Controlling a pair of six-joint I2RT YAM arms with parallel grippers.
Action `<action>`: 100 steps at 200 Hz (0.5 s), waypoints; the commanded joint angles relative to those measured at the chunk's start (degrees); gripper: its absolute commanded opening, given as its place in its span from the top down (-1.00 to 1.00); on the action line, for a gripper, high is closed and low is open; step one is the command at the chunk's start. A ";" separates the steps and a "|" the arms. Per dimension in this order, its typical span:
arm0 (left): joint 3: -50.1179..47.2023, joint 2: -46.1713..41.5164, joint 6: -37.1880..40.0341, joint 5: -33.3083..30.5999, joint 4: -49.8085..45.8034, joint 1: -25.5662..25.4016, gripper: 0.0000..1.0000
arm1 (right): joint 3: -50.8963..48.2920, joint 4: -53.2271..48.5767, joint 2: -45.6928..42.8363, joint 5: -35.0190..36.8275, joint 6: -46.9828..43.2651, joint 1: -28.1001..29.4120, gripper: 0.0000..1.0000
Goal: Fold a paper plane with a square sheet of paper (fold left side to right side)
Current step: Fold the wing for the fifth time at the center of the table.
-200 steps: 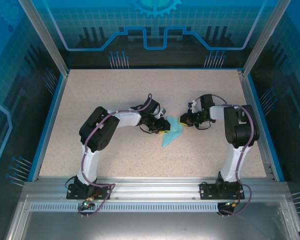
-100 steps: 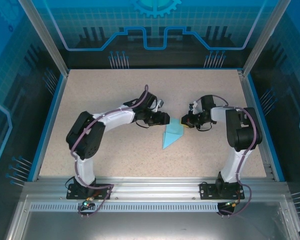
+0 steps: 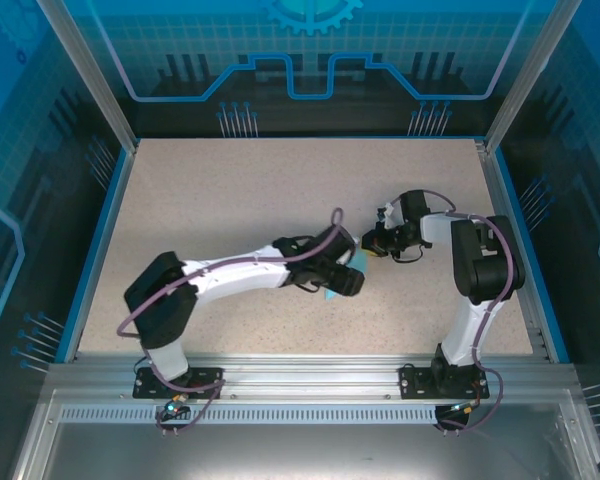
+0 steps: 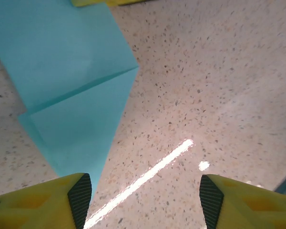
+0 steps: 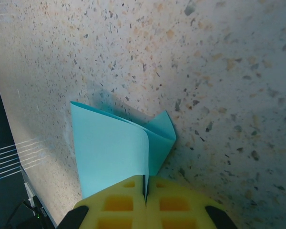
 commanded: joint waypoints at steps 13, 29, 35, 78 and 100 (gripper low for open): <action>9.68 7.86 1.10 -13.95 -11.77 -2.64 -0.37 | 0.10 -1.73 -1.62 0.21 -0.88 0.74 1.00; 12.39 10.37 1.32 -16.68 -14.19 -3.36 -0.39 | 0.09 -1.69 -1.64 0.20 -0.77 0.81 1.00; 13.11 11.18 1.43 -17.31 -14.88 -3.52 -0.40 | 0.09 -1.69 -1.64 0.21 -0.77 0.88 1.00; 16.37 15.49 1.94 -19.47 -17.19 -3.83 -0.35 | 0.18 -1.62 -1.35 0.19 -0.72 1.04 1.00; 17.72 17.10 2.40 -19.75 -18.00 -3.92 -0.25 | 0.23 -1.43 -1.15 0.18 -0.64 1.25 1.00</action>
